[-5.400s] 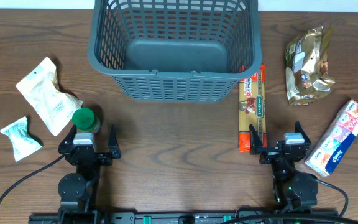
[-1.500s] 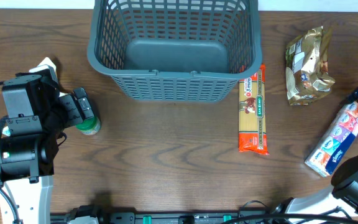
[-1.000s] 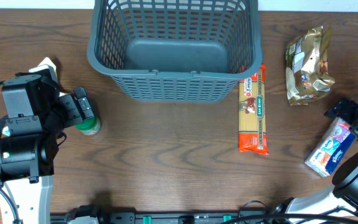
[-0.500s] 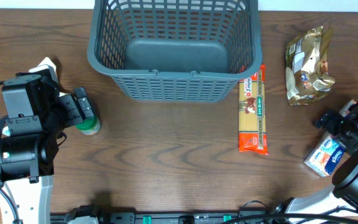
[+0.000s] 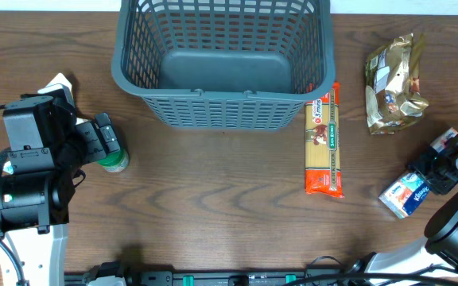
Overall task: Pack container
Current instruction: 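Lift the tissue pack with the right gripper and drop it into the basket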
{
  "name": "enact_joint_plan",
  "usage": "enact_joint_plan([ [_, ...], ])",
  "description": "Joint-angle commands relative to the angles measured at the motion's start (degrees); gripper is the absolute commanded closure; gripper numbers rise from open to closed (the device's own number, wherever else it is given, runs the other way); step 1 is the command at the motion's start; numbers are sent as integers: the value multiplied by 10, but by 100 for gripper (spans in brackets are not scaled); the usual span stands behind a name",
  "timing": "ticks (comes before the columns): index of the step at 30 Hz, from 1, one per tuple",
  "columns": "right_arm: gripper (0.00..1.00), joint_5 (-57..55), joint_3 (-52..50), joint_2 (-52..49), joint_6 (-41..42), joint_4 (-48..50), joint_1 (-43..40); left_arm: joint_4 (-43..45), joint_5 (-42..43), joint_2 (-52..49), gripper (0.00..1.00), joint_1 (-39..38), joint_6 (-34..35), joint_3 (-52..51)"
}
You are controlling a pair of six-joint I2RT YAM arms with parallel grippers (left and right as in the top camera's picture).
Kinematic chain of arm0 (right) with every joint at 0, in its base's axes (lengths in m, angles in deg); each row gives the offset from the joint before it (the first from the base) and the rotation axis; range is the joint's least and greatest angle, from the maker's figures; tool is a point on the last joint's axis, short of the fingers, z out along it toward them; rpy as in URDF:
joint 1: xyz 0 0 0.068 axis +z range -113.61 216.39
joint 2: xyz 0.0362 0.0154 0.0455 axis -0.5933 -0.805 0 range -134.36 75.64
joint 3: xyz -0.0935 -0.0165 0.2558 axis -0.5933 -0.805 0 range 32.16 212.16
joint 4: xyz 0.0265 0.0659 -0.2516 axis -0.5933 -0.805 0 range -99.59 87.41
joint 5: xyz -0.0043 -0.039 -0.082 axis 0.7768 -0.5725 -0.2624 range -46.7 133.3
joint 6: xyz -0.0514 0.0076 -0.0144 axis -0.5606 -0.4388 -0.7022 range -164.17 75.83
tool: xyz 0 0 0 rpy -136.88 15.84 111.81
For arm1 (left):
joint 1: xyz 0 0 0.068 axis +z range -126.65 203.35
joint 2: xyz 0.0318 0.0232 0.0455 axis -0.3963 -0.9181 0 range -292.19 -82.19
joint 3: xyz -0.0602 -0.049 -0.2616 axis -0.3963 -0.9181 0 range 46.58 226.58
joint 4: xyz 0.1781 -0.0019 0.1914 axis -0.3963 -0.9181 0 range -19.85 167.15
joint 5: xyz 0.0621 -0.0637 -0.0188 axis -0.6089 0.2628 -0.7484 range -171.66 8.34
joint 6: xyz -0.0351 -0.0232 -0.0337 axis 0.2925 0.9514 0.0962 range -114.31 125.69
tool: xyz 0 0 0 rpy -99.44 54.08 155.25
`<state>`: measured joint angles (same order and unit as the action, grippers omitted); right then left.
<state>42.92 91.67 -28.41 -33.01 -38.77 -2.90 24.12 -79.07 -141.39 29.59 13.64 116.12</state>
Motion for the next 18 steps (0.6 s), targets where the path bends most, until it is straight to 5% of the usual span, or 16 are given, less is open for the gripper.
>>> enact_joint_plan([
  [1, 75, 24, 6, 26, 11, -14, -4, -3, -3, -1, 2, 3, 7, 10],
  [2, 93, 24, 10, 34, 10, -19, -4, -3, -3, -1, 2, 3, 7, 10],
  [3, 99, 24, 14, 44, 10, -24, -4, -3, -3, -1, 2, 3, 7, 10],
  [18, 99, 91, 179, 259, -20, -220, 10, 2, -3, -3, 2, 3, 7, 10],
])
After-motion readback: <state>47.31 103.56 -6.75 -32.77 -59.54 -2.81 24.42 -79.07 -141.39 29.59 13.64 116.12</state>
